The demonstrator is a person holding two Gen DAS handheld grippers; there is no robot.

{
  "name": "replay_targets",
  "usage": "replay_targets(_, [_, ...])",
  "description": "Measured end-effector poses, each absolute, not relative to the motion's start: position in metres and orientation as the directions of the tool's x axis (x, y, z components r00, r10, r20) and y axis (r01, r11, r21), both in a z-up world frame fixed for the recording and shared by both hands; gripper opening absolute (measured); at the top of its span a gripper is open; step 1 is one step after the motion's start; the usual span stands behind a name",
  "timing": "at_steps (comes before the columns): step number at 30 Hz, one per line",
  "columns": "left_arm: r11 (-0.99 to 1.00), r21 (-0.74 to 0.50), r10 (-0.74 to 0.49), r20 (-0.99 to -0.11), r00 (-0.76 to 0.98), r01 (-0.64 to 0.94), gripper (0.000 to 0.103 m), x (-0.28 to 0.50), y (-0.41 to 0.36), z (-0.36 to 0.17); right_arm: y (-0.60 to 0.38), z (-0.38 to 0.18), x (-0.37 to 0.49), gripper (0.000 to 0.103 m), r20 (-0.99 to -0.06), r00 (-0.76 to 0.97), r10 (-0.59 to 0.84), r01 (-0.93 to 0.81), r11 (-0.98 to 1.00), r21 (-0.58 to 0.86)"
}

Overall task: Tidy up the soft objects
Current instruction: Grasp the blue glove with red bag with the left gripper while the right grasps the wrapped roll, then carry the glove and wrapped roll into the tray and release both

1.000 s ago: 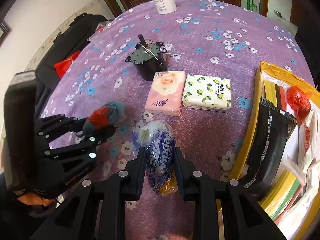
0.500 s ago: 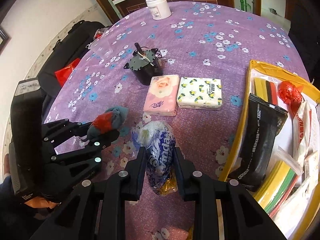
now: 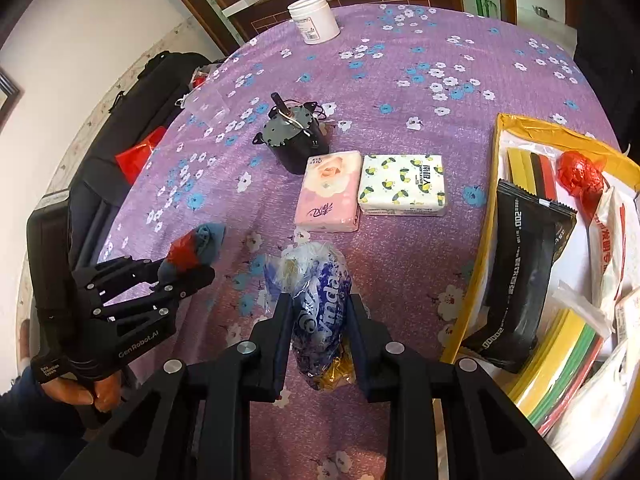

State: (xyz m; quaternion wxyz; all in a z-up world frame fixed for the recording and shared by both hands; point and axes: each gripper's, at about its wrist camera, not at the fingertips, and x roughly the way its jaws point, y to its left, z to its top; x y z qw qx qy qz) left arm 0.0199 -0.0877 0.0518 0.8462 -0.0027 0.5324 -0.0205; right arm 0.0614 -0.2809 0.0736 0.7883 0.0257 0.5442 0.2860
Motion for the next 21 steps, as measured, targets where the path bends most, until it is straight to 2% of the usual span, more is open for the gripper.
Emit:
replay_targets(5, [0.998,-0.029,-0.051,-0.9,0.433,0.057,0.029,0.022,-0.098,0.057,-0.29,0.078,0.058,0.029,-0.835,0.257,0.486,-0.406,0.839,0.363])
replay_targets(12, [0.984,-0.026,-0.103,-0.887,0.45,0.174,0.029,0.026,-0.144,0.073,-0.323,0.088,0.051,0.029,-0.82,0.307,0.482,-0.345,0.86,0.377])
replay_targets(21, [0.941,-0.039,-0.192,-0.879,0.437,0.337,0.029,0.038,-0.222,0.089,-0.406,0.104,0.047,0.029,-0.802,0.416,0.429,-0.187,0.903,0.386])
